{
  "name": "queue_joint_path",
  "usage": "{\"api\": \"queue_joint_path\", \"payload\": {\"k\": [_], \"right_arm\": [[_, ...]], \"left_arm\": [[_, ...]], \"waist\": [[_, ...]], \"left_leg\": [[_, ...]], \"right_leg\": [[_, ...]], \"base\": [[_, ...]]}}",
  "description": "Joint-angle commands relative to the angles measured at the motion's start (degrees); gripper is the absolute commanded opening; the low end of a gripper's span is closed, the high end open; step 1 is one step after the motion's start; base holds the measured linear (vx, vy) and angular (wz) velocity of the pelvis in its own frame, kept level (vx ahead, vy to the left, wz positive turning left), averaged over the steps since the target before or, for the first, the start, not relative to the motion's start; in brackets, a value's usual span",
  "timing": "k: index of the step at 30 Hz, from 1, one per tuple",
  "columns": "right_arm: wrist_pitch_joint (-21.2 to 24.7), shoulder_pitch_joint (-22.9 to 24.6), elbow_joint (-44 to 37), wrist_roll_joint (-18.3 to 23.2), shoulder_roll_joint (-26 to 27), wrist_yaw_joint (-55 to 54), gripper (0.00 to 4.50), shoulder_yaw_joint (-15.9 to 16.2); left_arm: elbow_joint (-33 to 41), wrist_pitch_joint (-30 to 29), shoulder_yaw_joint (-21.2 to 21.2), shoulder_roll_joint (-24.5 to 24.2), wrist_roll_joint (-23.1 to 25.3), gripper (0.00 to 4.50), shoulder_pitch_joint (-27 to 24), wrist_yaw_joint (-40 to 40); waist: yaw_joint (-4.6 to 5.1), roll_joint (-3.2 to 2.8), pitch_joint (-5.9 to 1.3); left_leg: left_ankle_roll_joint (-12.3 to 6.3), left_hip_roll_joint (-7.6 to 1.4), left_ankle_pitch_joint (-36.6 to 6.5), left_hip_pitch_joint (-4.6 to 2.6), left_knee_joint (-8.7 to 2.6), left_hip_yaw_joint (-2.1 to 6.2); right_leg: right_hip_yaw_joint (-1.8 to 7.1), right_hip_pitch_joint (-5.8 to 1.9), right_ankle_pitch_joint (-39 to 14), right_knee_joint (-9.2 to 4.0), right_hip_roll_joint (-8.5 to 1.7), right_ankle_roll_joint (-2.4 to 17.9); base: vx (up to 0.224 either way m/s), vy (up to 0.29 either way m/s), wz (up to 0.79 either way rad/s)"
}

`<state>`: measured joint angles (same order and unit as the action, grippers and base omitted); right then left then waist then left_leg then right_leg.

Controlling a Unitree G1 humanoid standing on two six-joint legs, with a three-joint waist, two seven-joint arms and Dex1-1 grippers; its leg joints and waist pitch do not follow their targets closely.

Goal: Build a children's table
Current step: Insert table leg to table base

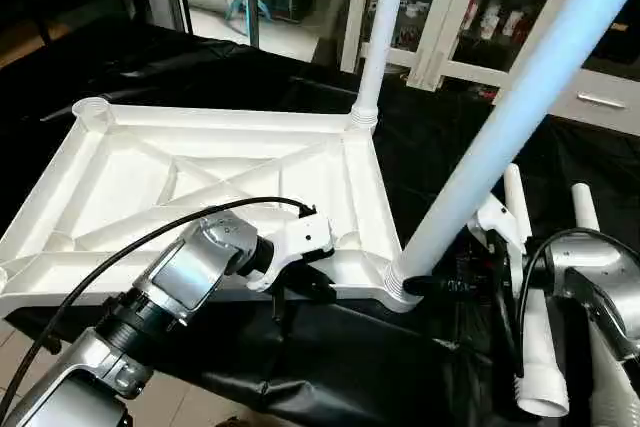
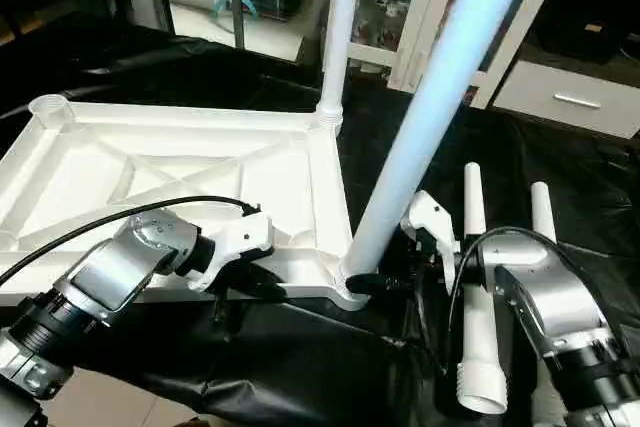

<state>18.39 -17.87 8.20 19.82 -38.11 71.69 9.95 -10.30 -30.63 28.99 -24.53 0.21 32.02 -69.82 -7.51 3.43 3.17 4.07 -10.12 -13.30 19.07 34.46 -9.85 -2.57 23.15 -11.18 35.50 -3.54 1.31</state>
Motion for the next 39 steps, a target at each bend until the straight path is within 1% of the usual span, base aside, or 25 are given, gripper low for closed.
{"api": "queue_joint_path", "payload": {"k": [1, 6, 8, 10, 12, 13, 14, 15, 17, 18, 19, 20, 22, 23, 27, 28, 29, 30, 33, 34, 35, 36, 37, 38, 39], "right_arm": [[-0.7, -0.2, 0.7, -0.8, -0.4, 1.0, 2.61, 0.9], [-1.8, -0.3, 2.1, -1.8, -0.2, 1.2, 2.28, 1.7], [-2.0, -0.2, 2.3, -2.0, -0.1, 1.4, 2.09, 1.8], [-2.1, 0.1, 2.9, -2.5, 0.2, 1.4, 2.03, 1.9], [-1.5, 0.3, 3.6, -2.3, 1.1, -0.3, 1.98, 1.1], [-1.1, 0.3, 4.1, -2.1, 1.6, -1.3, 1.97, 0.7], [-0.2, 0.2, 5.6, -2.0, 3.2, -4.6, 1.97, -0.5], [0.1, 0.1, 6.6, -2.0, 4.1, -6.4, 1.96, -1.1], [0.4, 0.0, 7.2, -2.0, 4.6, -7.5, 1.95, -1.5], [1.5, 0.2, 9.6, -2.7, 7.1, -13.2, 1.95, -2.8], [2.2, 0.1, 10.4, -3.0, 8.0, -15.3, 1.95, -3.2], [3.2, 0.2, 11.2, -3.2, 9.4, -18.4, 1.95, -3.9], [4.0, 0.1, 11.7, -3.4, 10.8, -21.2, 1.95, -4.6], [4.0, 0.1, 11.7, -3.4, 10.8, -21.2, 1.95, -4.6], [6.9, -1.4, 14.9, -6.5, 18.1, -37.3, 1.94, -7.7], [7.0, -2.0, 16.2, -7.9, 19.9, -41.7, 1.94, -8.1], [7.0, -2.0, 16.2, -7.9, 19.9, -41.7, 1.94, -8.1], [6.6, -3.0, 18.1, -8.9, 22.1, -46.9, 1.94, -8.9], [5.7, -4.5, 21.0, -10.2, 25.1, -54.0, 1.93, -9.9], [4.7, -6.0, 23.3, -10.5, 27.7, -59.8, 1.93, -11.0], [4.0, -6.9, 24.7, -10.7, 29.4, -63.4, 1.93, -11.7], [4.0, -6.9, 24.7, -10.7, 29.4, -63.4, 1.93, -11.7], [2.9, -8.3, 26.6, -10.7, 31.6, -67.9, 1.93, -12.5], [2.9, -8.3, 26.7, -10.7, 31.7, -68.2, 1.93, -12.6], [2.9, -8.3, 26.7, -10.7, 31.7, -68.2, 1.93, -12.6]], "left_arm": [[-0.5, -0.4, 1.8, 0.5, -0.3, 0.00, 0.2, -1.6], [-1.3, 0.1, 1.6, 1.0, -0.2, 0.00, 0.5, -1.0], [-1.6, 0.3, 1.3, 1.2, -0.3, 0.00, 0.6, -0.6], [-2.1, 0.7, 0.7, 1.7, -0.4, 0.00, 0.7, 0.2], [-2.3, 0.6, 0.0, 2.3, -0.8, 0.00, 0.7, 1.0], [-2.5, 0.6, -0.4, 2.5, -1.0, 0.00, 0.7, 1.4], [-3.0, 0.3, -1.3, 3.3, -1.3, 0.00, 0.8, 2.7], [-3.5, 0.2, -1.8, 3.8, -1.4, 0.00, 0.9, 3.4], [-3.7, 0.2, -2.1, 4.1, -1.5, 0.00, 0.9, 3.8], [-5.1, -0.2, -3.7, 5.8, -2.0, 0.00, 1.4, 6.0], [-5.6, -0.3, -4.2, 6.4, -2.2, 0.00, 1.7, 6.7], [-6.5, -0.5, -5.0, 7.4, -2.3, 0.00, 2.1, 8.1], [-7.4, -0.5, -5.7, 8.4, -2.5, 0.00, 2.5, 9.2], [-7.4, -0.5, -5.7, 8.4, -2.5, 0.00, 2.5, 9.2], [-12.1, 0.3, -8.2, 12.6, -1.7, 0.00, 4.9, 16.3], [-13.4, 0.3, -8.8, 13.5, -1.3, 0.00, 5.6, 18.3], [-13.4, 0.3, -8.8, 13.5, -1.3, 0.00, 5.6, 18.3], [-14.6, 0.4, -9.3, 14.4, -1.0, 0.00, 6.4, 20.0], [-16.1, 0.8, -9.8, 15.4, -0.6, 0.00, 7.2, 21.8], [-17.1, 1.1, -9.8, 15.9, -0.2, 0.00, 7.7, 22.8], [-17.6, 1.3, -9.8, 16.1, 0.0, 0.00, 8.0, 23.4], [-17.6, 1.3, -9.8, 16.1, 0.0, 0.00, 8.0, 23.4], [-18.0, 1.4, -9.8, 16.4, 0.1, 0.00, 8.2, 23.9], [-18.0, 1.4, -9.8, 16.4, 0.1, 0.00, 8.2, 23.9], [-18.0, 1.4, -9.8, 16.4, 0.1, 0.00, 8.2, 23.9]], "waist": [[0.09, 0.36, -3.59], [-0.22, 0.32, -3.58], [-0.27, 0.19, -3.57], [-0.31, 0.31, -3.54], [-0.33, 0.37, -3.56], [-0.31, 0.25, -3.52], [-0.29, 0.27, -3.47], [-0.21, 0.20, -3.38], [-0.04, 0.36, -3.28], [0.02, 0.27, -3.25], [0.31, 0.19, -3.18], [0.64, 0.36, -3.13], [0.99, 0.42, -3.15], [1.14, 0.29, -3.09], [1.74, 0.35, -3.04], [2.02, 0.11, -3.10], [2.27, 0.16, -3.17], [2.31, 0.06, -3.25], [2.51, -0.20, -3.26], [2.81, -0.22, -3.23], [3.04, -0.29, -3.41], [3.26, -0.33, -3.46], [3.28, -0.23, -3.47], [3.43, -0.31, -3.51], [3.65, -0.33, -3.56]], "left_leg": [[-5.81, -3.02, 0.5, 0.24, -3.47, 0.64], [-5.40, -2.97, -0.3, 0.23, -3.46, 0.62], [-5.21, -3.01, -0.6, 0.19, -3.49, 0.66], [-5.07, -2.94, -0.9, 0.19, -3.47, 0.62], [-4.88, -2.98, -1.4, 0.18, -3.50, 0.63], [-4.78, -2.96, -1.7, 0.24, -3.53, 0.65], [-4.63, -2.98, -2.0, 0.26, -3.57, 0.69], [-4.16, -2.96, -3.0, 0.22, -3.62, 0.67], [-2.61, -2.90, -5.6, 0.27, -3.88, 0.86], [-2.34, -2.92, -6.0, 0.21, -3.91, 0.86], [-1.86, -2.76, -6.8, 0.07, -3.96, 0.80], [-1.38, -2.63, -7.6, 0.26, -4.12, 0.95], [-1.08, -2.64, -9.0, 0.18, -4.20, 1.07], [-1.12, -2.62, -9.3, 0.16, -4.29, 1.05], [-0.44, -2.40, -10.1, 0.27, -4.41, 1.17], [0.08, -2.32, -10.5, 0.22, -4.45, 1.23], [0.50, -2.30, -10.7, 0.25, -4.51, 1.35], [0.51, -2.37, -10.5, 0.32, -4.53, 1.42], [0.51, -2.43, -10.5, 0.29, -4.64, 1.36], [0.90, -2.37, -10.5, 0.49, -4.78, 1.38], [1.74, -2.33, -10.8, 0.55, -4.89, 1.59], [1.96, -2.33, -10.8, 0.66, -4.91, 1.59], [1.96, -2.43, -10.7, 0.46, -4.89, 1.53], [2.02, -2.46, -10.7, 0.32, -4.89, 1.46], [1.94, -2.39, -10.5, 0.38, -4.88, 1.39]], "right_leg": [[2.66, -3.36, -3.1, -3.04, -4.85, 15.3], [2.70, -3.38, -4.1, -3.16, -4.83, 15.0], [2.72, -3.36, -4.1, -3.13, -4.84, 14.9], [2.69, -3.29, -4.4, -3.21, -4.74, 14.8], [2.73, -3.33, -5.0, -3.27, -4.84, 14.7], [2.72, -3.31, -5.4, -3.32, -4.81, 14.7], [2.69, -3.29, -5.9, -3.39, -4.83, 14.6], [2.69, -3.13, -7.5, -3.62, -4.87, 14.4], [2.60, -3.34, -12.4, -4.11, -4.95, 12.7], [2.61, -3.21, -13.2, -4.22, -4.93, 12.3], [2.61, -2.95, -14.8, -4.55, -4.85, 11.7], [2.52, -3.14, -17.1, -4.77, -4.83, 10.6], [2.47, -3.05, -20.1, -5.11, -4.89, 9.2], [2.48, -2.81, -20.6, -5.26, -4.73, 8.8], [2.42, -2.61, -23.4, -5.63, -4.72, 7.3], [2.35, -2.43, -24.6, -5.72, -4.70, 6.8], [2.28, -2.50, -25.2, -5.80, -4.76, 6.3], [2.33, -2.62, -24.8, -5.74, -4.87, 6.3], [2.49, -2.42, -22.1, -5.58, -4.76, 6.9], [2.51, -2.34, -21.3, -5.49, -4.76, 7.2], [2.37, -2.53, -21.5, -5.42, -4.85, 7.0], [2.42, -2.61, -20.7, -5.28, -4.74, 7.0], [2.47, -2.47, -18.5, -5.14, -4.69, 7.3], [2.54, -2.35, -17.3, -5.02, -4.64, 7.6], [2.54, -2.53, -15.0, -4.85, -4.55, 8.3]], "base": [[0.000, 0.000, 0.00], [0.000, 0.000, 0.00], [0.000, 0.000, 0.00], [0.000, 0.000, 0.00], [0.000, 0.000, 0.00], [0.000, 0.000, 0.00], [0.000, 0.000, 0.00], [0.000, 0.000, 0.00], [0.000, 0.000, 0.00], [0.000, 0.000, 0.00], [0.000, 0.000, 0.00], [0.000, 0.000, 0.00], [0.000, 0.000, 0.00], [0.000, 0.000, 0.00], [0.000, 0.000, 0.00], [0.000, 0.000, 0.00], [0.000, 0.000, 0.00], [0.000, 0.000, 0.00], [0.000, 0.000, 0.00], [0.000, 0.000, 0.00], [0.000, 0.000, 0.00], [0.000, 0.000, 0.00], [0.000, 0.000, 0.00], [0.000, 0.000, 0.00], [0.000, 0.000, 0.00]]}}
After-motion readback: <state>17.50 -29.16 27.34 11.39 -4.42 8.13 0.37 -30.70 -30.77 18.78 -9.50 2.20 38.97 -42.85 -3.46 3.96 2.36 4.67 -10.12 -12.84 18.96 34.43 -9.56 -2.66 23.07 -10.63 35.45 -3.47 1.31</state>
